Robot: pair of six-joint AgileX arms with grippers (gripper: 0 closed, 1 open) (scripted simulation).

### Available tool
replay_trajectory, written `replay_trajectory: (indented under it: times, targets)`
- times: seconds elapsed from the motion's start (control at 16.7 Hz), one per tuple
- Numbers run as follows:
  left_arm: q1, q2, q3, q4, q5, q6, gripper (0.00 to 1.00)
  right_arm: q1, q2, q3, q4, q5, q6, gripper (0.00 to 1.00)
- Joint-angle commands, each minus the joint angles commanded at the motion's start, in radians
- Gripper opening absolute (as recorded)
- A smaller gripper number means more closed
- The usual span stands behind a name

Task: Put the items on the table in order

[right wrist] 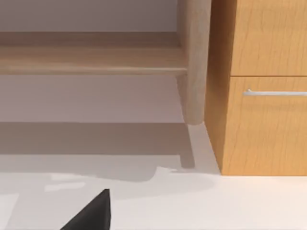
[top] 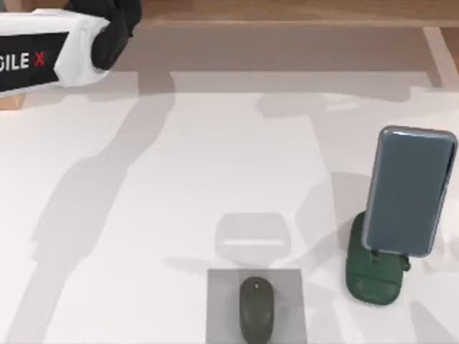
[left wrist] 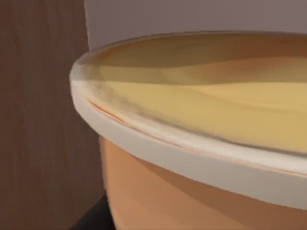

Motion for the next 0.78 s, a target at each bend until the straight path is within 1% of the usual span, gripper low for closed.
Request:
replay_trajectory:
  times: [0.18, 0.3, 0.54, 0.78]
  targets:
    - [-0.033, 0.013, 0.014, -0.012, 0.09, -0.045, 0.0, 0.0, 0.0, 0.0, 0.0, 0.0, 0.0, 1.0]
    - [-0.042, 0.03, 0.015, -0.019, 0.126, -0.066, 0.0, 0.0, 0.0, 0.0, 0.0, 0.0, 0.0, 1.0]
    - [-0.042, 0.034, 0.015, -0.021, 0.131, -0.068, 0.0, 0.0, 0.0, 0.0, 0.0, 0.0, 0.0, 1.0]
    - [-0.042, 0.034, 0.015, -0.021, 0.131, -0.068, 0.3, 0.0, 0.0, 0.0, 0.0, 0.0, 0.0, 1.0]
